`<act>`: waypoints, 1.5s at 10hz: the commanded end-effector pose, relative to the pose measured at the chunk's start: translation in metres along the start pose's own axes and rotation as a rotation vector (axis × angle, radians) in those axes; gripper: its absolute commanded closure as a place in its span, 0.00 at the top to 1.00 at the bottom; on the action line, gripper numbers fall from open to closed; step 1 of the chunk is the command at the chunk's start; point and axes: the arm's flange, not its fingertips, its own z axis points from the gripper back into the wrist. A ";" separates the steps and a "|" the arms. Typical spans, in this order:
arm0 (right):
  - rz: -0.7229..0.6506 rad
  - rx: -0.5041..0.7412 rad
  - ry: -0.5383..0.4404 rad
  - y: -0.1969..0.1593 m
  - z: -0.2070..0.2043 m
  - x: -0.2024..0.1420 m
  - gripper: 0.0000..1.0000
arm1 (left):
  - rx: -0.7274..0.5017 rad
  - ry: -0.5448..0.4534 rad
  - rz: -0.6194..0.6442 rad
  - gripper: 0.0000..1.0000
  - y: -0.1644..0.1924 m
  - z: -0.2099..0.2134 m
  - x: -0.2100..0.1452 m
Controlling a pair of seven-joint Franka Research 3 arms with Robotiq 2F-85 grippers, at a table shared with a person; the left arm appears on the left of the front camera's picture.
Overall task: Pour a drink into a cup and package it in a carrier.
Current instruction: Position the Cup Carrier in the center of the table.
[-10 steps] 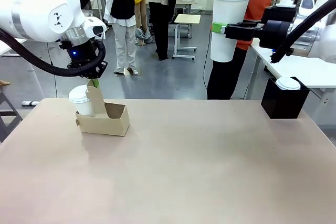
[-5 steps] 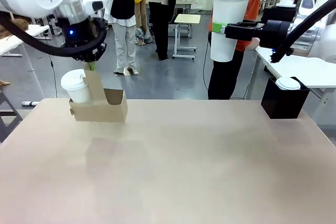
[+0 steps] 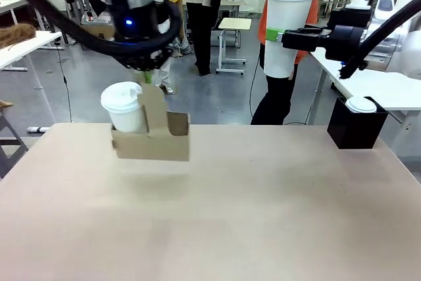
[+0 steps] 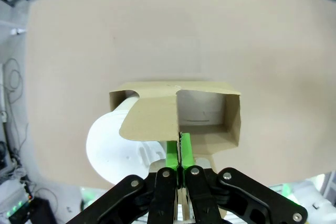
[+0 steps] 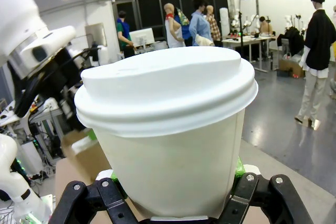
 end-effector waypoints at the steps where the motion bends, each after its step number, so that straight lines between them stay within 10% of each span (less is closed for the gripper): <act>1: 0.000 0.003 -0.014 0.001 -0.003 0.004 0.80 | 0.007 0.014 0.033 0.02 -0.031 -0.003 -0.008; 6: 0.000 0.003 -0.014 0.001 -0.003 0.004 0.80 | -0.019 0.067 -0.038 0.02 -0.116 -0.055 -0.047; 15: 0.000 0.003 -0.014 0.001 -0.003 0.004 0.80 | -0.068 0.072 -0.023 0.02 -0.126 -0.114 -0.072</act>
